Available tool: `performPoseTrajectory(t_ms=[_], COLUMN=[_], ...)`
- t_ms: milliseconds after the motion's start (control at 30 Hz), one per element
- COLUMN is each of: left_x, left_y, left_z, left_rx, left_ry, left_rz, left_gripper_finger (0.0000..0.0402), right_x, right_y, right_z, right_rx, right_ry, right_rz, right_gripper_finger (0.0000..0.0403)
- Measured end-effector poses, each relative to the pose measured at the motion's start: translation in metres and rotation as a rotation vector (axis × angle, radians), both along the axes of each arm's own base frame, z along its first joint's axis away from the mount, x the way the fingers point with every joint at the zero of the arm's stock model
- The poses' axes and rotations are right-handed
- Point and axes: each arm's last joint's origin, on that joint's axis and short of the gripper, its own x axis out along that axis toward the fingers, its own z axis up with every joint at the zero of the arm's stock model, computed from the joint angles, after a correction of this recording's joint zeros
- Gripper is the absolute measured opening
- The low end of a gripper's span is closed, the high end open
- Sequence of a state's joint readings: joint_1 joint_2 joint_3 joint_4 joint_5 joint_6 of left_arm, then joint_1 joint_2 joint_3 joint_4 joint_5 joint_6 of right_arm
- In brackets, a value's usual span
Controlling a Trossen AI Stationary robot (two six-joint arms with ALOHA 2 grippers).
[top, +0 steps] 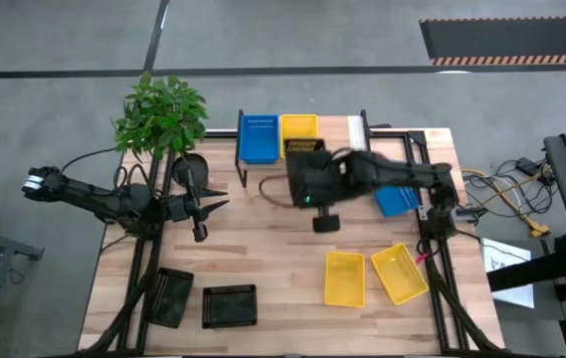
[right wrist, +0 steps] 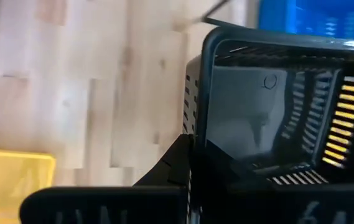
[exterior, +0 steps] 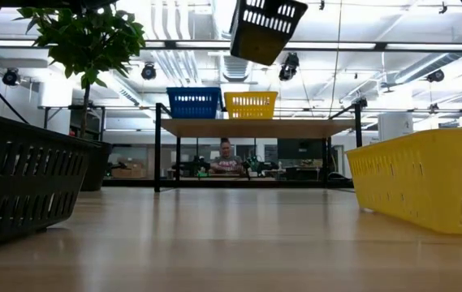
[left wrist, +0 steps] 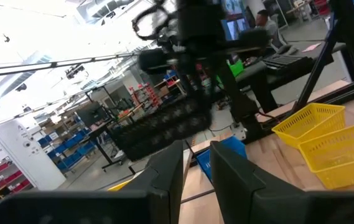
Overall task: Stack baskets on shelf by color
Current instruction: Put the right black bin on the shelf
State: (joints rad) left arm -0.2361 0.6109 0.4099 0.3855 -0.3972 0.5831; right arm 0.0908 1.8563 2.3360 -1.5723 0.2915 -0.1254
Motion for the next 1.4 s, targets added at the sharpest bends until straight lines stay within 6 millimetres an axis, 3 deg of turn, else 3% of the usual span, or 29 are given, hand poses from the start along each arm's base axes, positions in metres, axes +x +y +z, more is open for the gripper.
performPoseTrajectory(t_ms=[233, 533, 900, 1400], left_x=[0.000, 0.000, 0.000, 0.000], left_y=[0.000, 0.000, 0.000, 0.000], left_z=[0.000, -0.001, -0.001, -0.001], left_rx=[0.001, 0.001, 0.001, 0.001], left_ry=[0.002, 0.004, 0.008, 0.005], left_rz=[0.000, 0.000, 0.000, 0.000], left_gripper_finger=[0.0063, 0.0063, 0.0063, 0.0063], right_x=[-0.016, -0.034, -0.068, -0.066], right_y=[-0.054, -0.107, -0.129, -0.154], right_z=[0.016, -0.001, -0.026, -0.074], right_rx=[-0.020, 0.046, 0.062, 0.062], right_ry=[-0.021, 0.079, 0.147, 0.172], right_rz=[-0.065, -0.120, -0.205, -0.203], right_gripper_finger=[0.0008, 0.0008, 0.0008, 0.0008])
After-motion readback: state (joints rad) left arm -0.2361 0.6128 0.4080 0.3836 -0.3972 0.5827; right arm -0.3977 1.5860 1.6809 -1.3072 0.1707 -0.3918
